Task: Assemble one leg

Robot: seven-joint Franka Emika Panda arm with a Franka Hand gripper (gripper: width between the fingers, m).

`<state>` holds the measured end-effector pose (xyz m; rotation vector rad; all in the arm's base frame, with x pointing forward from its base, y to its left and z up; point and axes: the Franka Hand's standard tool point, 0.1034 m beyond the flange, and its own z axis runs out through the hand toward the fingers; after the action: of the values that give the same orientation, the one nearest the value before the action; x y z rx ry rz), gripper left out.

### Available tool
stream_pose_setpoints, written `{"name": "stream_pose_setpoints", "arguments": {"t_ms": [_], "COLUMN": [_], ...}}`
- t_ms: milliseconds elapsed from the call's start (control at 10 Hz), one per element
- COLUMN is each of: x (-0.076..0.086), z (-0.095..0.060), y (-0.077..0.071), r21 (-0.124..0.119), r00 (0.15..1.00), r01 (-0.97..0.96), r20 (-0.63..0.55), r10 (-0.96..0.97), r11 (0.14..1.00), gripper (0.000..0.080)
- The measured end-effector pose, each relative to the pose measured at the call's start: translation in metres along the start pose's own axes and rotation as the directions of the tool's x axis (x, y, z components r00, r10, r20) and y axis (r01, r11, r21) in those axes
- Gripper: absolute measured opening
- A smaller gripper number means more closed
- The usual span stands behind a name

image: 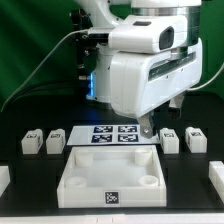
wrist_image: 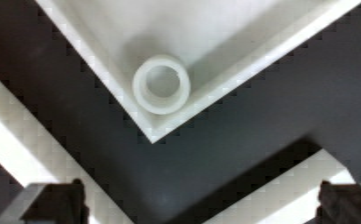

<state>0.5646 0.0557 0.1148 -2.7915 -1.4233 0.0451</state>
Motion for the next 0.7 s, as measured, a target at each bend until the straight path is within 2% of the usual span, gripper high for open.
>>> {"name": "stream_pose_setpoints", "arguments": {"t_ms": [100, 200, 300, 400, 500, 700], "x": [0.000, -0.002, -0.018, -0.046, -0.067, -0.104], "z": [0.000, 0.000, 0.005, 0.011, 0.019, 0.041], "y": [0.000, 0.001, 0.000, -0.004, -0.005, -0.008], "r21": [0.000, 0.000, 0.002, 0.016, 0.028, 0.056], "r00": [1.000, 0.994, 0.958, 0.915, 0.866, 0.729], "r01": [0.010, 0.113, 0.288, 0.403, 0.500, 0.684], "r20": [0.000, 0.002, 0.003, 0.008, 0.006, -0.013], "r10": [-0.010, -0.113, -0.288, -0.403, -0.501, -0.685], "r11": [1.000, 0.994, 0.958, 0.915, 0.865, 0.727], "gripper": [0.0650, 0.0650, 0.0650, 0.0650, 0.0650, 0.0650]}}
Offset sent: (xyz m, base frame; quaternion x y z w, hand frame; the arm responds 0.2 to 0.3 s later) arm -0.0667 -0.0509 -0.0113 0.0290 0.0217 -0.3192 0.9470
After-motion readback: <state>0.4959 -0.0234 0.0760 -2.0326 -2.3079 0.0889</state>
